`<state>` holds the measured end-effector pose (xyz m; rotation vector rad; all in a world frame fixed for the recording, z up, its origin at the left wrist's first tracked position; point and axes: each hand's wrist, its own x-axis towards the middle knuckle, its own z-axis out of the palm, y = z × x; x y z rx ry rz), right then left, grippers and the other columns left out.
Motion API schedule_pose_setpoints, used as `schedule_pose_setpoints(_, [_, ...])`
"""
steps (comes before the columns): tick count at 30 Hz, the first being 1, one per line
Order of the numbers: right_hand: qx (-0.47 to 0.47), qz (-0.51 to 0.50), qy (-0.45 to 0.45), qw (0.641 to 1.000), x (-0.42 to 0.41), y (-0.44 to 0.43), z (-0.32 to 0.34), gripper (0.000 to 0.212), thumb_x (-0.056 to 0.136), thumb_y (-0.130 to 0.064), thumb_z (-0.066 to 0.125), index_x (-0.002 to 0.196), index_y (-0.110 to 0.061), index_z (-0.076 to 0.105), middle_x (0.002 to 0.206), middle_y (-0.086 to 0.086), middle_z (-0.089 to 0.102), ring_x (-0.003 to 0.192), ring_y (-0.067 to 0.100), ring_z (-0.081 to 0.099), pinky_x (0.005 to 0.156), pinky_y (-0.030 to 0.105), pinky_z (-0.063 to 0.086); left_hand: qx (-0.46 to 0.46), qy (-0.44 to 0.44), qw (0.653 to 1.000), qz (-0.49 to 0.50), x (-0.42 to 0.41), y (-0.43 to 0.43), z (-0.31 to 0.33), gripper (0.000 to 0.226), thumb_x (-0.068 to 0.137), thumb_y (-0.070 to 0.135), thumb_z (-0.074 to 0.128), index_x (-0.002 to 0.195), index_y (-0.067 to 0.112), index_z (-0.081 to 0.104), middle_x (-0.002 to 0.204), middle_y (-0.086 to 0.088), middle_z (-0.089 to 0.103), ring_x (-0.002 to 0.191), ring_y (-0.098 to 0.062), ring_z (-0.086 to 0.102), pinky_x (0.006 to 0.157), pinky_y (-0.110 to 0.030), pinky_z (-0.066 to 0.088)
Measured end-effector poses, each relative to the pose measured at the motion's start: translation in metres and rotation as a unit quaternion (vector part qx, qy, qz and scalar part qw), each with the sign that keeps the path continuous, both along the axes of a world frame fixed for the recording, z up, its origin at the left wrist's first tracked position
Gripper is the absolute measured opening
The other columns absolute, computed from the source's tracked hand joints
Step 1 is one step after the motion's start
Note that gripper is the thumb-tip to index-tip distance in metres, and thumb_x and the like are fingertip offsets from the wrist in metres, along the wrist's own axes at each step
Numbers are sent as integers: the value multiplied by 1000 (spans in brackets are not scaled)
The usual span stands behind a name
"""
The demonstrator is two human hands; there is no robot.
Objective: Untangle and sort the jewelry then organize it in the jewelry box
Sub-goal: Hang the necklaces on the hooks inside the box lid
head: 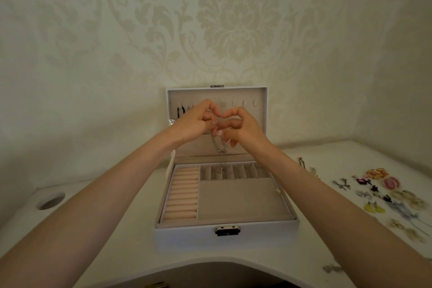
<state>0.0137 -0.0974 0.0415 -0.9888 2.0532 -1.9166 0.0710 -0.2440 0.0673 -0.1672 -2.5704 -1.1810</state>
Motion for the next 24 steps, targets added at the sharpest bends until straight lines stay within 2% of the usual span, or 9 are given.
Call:
schedule_pose_setpoints(4, [0, 13, -23, 1000, -1, -2, 1, 29, 81, 3, 69, 99, -11, 50, 73, 9, 65, 51, 10, 59, 49, 20, 48, -20, -2, 1000, 1, 0, -6, -2, 14, 94, 3, 49, 107, 10, 47, 71, -2, 64, 66, -3, 60, 69, -12, 47])
schedule_pose_setpoints(7, [11, -4, -29, 1000, -6, -5, 3, 23, 81, -1, 71, 102, -1, 60, 69, 7, 64, 50, 7, 59, 52, 19, 52, -78, 20, 996, 38, -2, -10, -4, 10, 91, 9, 58, 98, 13, 53, 69, 5, 68, 66, 4, 61, 66, -9, 43])
schedule_pose_setpoints(10, [53, -31, -2, 998, -10, -10, 2, 17, 79, -4, 74, 94, 3, 68, 66, 6, 64, 53, 8, 59, 51, 17, 53, -127, 34, 988, 86, -5, -14, -5, 5, 86, 14, 66, 84, 18, 62, 66, 9, 67, 69, 1, 63, 67, -15, 43])
schedule_pose_setpoints(13, [57, -66, 8, 996, -14, -17, 2, 14, 80, -3, 73, 91, 5, 70, 65, 7, 63, 52, 9, 57, 49, 16, 51, -149, 25, 982, 113, -9, -18, -5, 3, 84, 14, 68, 84, 17, 67, 73, 5, 68, 80, -11, 66, 73, -24, 48])
schedule_pose_setpoints(15, [47, -89, 4, 995, -18, -20, 4, 9, 80, -4, 72, 87, 2, 70, 64, 6, 63, 52, 10, 56, 47, 16, 49, -147, 23, 979, 138, -11, -21, -5, 2, 84, 16, 68, 84, 18, 68, 76, 4, 68, 82, -14, 66, 78, -30, 51])
schedule_pose_setpoints(20, [19, -134, 20, 991, -25, -33, 11, 2, 80, -7, 73, 81, -6, 71, 64, 1, 64, 45, 2, 52, 44, 13, 42, -113, 77, 963, 230, -20, -22, -5, 6, 83, 21, 68, 78, 22, 65, 76, 6, 67, 82, -15, 65, 77, -33, 51])
schedule_pose_setpoints(24, [-20, -185, 34, 982, -30, -48, 18, 9, 79, -8, 73, 73, -13, 68, 71, 5, 68, 52, 8, 54, 52, 20, 43, -43, 114, 943, 311, -30, -14, 0, 9, 81, 26, 69, 81, 20, 62, 82, 2, 69, 86, -18, 64, 73, -29, 45])
